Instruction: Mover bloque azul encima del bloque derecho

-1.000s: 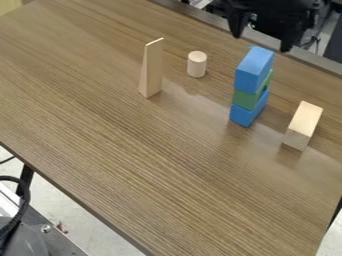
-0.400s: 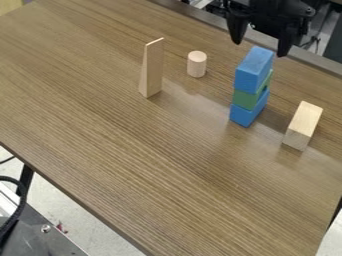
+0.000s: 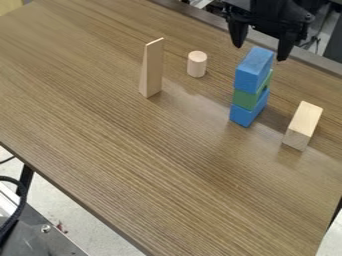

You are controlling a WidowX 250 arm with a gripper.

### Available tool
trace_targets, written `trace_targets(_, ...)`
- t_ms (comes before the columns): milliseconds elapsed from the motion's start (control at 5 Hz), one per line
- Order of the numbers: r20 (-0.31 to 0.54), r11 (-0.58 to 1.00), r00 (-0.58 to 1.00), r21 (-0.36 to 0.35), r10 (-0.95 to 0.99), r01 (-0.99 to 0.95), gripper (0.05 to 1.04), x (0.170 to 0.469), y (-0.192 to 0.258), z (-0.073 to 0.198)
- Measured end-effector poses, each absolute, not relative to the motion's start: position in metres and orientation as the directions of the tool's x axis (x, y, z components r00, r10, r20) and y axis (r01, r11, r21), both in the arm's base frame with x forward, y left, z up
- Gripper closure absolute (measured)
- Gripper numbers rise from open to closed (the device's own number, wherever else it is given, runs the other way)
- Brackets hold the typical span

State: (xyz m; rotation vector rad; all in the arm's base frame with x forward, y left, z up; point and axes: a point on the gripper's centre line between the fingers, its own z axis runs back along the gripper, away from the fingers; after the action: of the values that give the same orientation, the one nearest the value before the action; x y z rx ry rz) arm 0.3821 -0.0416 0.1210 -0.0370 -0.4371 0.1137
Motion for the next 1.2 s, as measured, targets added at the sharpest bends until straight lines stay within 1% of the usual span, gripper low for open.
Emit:
trace_targets(200,0.412,0.994,0.904,-0.054,0.113,-0.100,0.084,0.383,-0.041,0.115)
trace_targets(400,0.382,0.994,0.918,-0.045,0.109,-0.099,0.140,0.383,-0.041,0.102)
trace_targets(600,0.354,0.994,0.928,-0.034,0.113,-0.108,0.427,0.383,-0.040,0.089)
trace_targets(800,0.354,0.993,0.928,-0.035,0.117,-0.112,0.500,0.383,-0.039,0.088)
trace_targets(1000,0.358,0.993,0.926,-0.038,0.121,-0.116,0.500,0.383,-0.039,0.089)
trace_targets(1200,0.405,0.993,0.907,-0.057,0.120,-0.106,0.500,0.376,-0.045,0.112)
